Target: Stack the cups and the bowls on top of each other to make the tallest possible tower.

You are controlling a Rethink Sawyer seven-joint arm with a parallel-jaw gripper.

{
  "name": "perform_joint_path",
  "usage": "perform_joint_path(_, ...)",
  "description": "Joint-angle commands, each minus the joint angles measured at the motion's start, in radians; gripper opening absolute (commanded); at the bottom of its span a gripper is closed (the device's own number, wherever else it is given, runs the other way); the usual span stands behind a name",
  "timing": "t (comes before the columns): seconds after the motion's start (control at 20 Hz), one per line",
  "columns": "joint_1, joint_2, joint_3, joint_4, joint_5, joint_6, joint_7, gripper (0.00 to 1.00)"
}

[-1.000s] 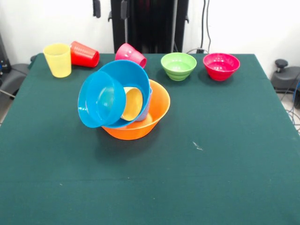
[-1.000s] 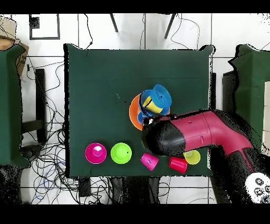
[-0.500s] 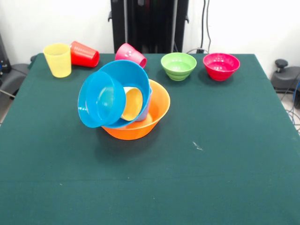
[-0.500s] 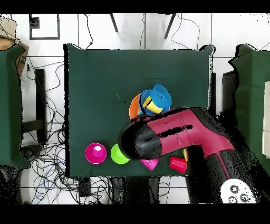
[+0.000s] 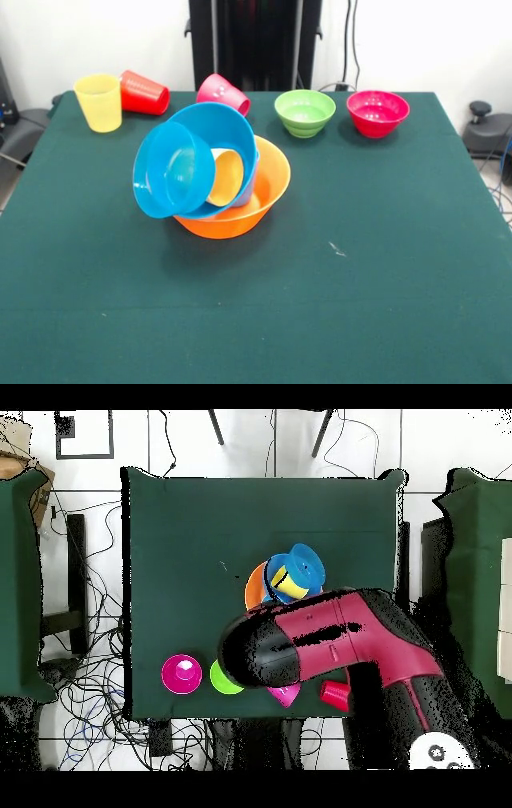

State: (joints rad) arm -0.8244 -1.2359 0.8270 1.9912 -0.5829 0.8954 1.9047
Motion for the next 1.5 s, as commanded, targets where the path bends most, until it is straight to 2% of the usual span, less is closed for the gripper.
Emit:
perform_joint_path(0.05,0.059,0.112,-0.114,-0.034,-0.06,0.077,0.065,1.0)
perform_joint_path(0.2,0.087,0.102,-0.143,-0.084,-0.125,0.131,0.059,1.0)
perform_joint_path(0.3,0.093,0.093,-0.147,-0.099,-0.119,0.172,0.022,1.0)
perform_joint_path(0.75,0.124,0.116,-0.188,-0.123,-0.085,0.195,0.016,1.0)
perform_joint_path(0.95,0.149,0.148,-0.212,-0.154,-0.149,0.199,0.013,1.0)
perform_joint_path(1.15,0.113,0.213,-0.205,-0.115,-0.053,0.066,0.002,1.0)
perform_joint_path(1.3,0.105,0.243,-0.198,-0.117,-0.049,0.037,-0.009,1.0)
perform_joint_path(1.5,0.092,0.245,-0.189,-0.104,-0.033,-0.017,0.001,1.0)
